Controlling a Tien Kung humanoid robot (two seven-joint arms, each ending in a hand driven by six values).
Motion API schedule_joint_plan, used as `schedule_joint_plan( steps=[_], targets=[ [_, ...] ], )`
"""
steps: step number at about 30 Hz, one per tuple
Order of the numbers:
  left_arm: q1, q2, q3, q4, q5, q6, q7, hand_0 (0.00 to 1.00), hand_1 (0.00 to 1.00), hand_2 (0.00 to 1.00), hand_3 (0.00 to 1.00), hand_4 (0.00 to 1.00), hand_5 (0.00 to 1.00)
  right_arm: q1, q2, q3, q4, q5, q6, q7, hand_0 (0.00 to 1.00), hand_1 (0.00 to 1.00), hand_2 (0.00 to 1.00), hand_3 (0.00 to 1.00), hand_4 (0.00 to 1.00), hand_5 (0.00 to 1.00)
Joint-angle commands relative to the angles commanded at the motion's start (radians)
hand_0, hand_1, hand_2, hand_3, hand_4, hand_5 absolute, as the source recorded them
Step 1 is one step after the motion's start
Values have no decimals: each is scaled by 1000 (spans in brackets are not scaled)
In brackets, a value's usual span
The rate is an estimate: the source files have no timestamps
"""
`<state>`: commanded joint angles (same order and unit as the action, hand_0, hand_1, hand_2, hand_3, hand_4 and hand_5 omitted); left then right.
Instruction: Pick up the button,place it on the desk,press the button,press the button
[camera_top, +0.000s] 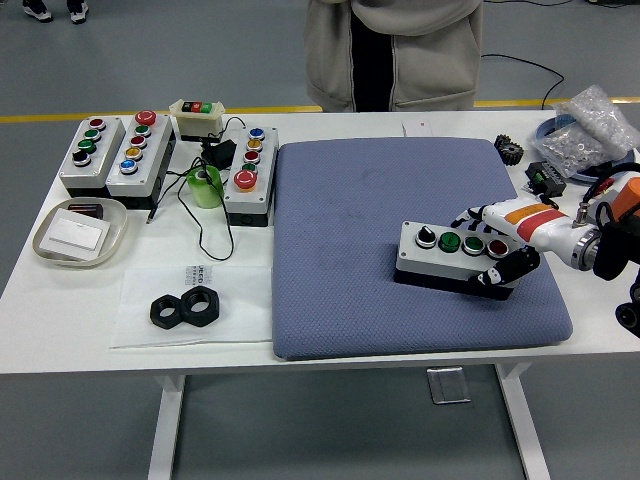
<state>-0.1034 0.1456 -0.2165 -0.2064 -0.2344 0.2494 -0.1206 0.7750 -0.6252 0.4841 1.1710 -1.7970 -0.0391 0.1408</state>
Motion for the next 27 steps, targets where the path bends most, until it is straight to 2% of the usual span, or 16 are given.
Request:
schedule_joint_plan(
  steps=[12, 13, 27],
  targets=[
    [-3, 2, 3, 0, -2, -1, -1, 713, 830, 889, 835, 647, 998, 12, -34, -48, 3, -67, -50, 50, 532, 543, 598, 773, 785, 92],
    [-3, 2, 4, 0, -4, -1, -1, 713, 830, 889, 835, 647, 998, 15, -36, -49, 2, -77, -52, 51, 533, 554, 610, 804, 787, 79],
    [-13, 1, 8, 0, -11, -1, -2, 714, 830, 889, 834, 647, 998, 49, -43, -62, -8, -157, -33, 46, 555, 567, 626, 836, 789, 44]
  ],
)
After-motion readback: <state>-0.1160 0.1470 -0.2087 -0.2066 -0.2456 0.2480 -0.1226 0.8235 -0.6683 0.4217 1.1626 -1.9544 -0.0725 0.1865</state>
